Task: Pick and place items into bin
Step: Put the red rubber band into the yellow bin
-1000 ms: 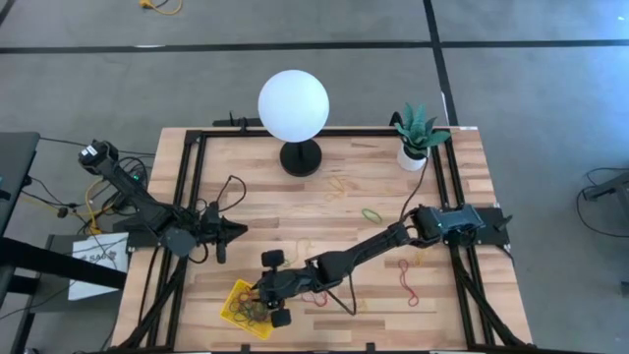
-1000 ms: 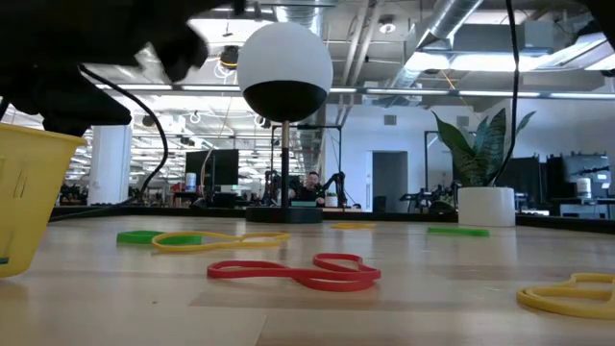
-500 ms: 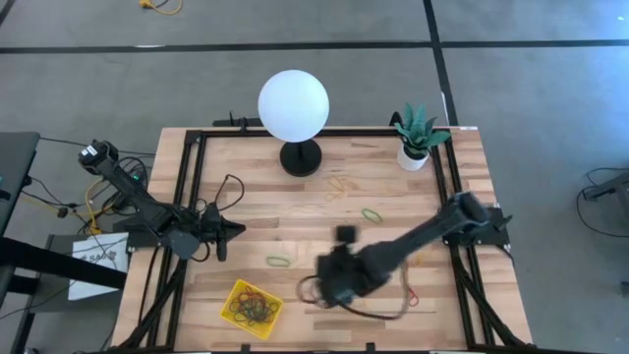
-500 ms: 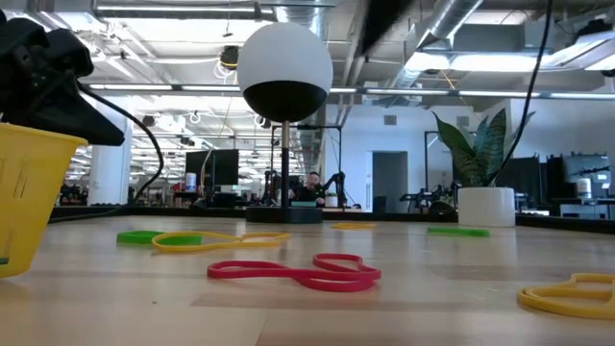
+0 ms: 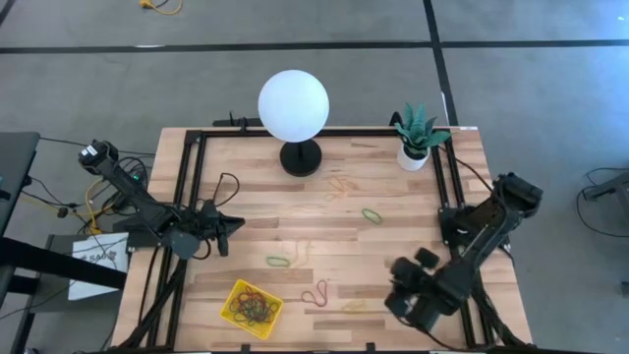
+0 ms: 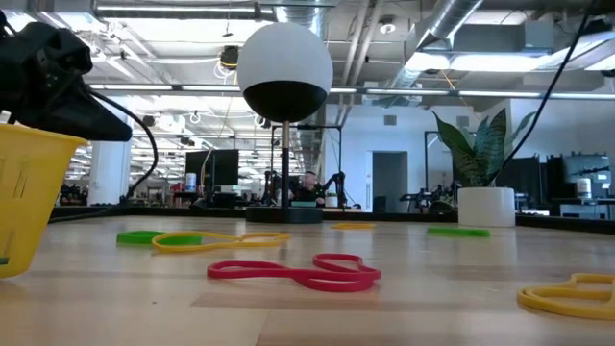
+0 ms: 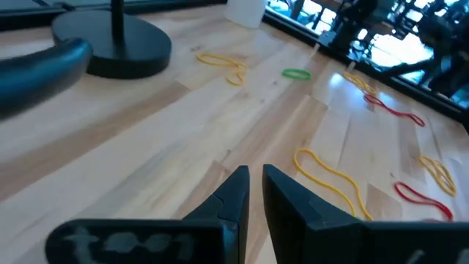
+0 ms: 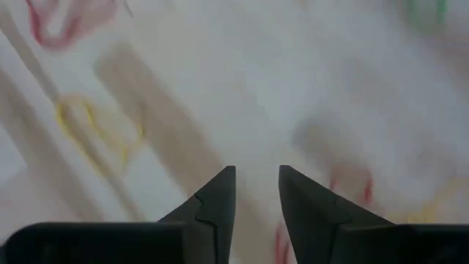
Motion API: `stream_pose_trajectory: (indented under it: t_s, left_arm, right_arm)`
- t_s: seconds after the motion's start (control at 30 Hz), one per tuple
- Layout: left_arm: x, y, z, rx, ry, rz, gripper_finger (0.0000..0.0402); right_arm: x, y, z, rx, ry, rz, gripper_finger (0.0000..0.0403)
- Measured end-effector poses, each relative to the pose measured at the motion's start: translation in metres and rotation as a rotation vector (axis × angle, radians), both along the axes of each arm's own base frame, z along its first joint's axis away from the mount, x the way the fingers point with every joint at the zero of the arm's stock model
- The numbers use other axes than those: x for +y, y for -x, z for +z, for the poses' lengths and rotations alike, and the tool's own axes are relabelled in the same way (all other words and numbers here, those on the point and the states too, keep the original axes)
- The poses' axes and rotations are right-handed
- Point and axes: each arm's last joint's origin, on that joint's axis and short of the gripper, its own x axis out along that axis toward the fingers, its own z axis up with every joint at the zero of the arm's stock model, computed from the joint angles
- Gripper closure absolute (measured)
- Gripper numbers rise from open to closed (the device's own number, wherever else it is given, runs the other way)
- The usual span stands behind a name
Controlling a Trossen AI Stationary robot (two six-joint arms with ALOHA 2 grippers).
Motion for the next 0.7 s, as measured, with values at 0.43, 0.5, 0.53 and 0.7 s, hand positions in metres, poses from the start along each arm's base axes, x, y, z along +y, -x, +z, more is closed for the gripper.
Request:
stream_pose_trajectory:
  t_s: [0.43,0.5,0.53,0.7]
  left_arm:
    - [0.000,0.000,0.001,-0.021,0.006,0.024,0.0374]
    - [0.000,0.000,0.001,-0.021,0.006,0.024,0.0374]
    - [0.000,0.000,0.001,-0.021,0.006,0.024,0.0374]
    - [0.000,0.000,0.001,-0.021,0.006,0.024,0.0374]
  right_arm:
    - [-0.002,0.009,-0.042,0.132,-0.081,-0.345,0.0302]
    - [-0.004,0.005,-0.049,0.152,-0.073,-0.366,0.0304]
    - [-0.004,0.003,-0.052,0.159,-0.067,-0.374,0.0304]
    - [-0.007,-0.003,-0.065,0.252,-0.060,-0.424,0.0305]
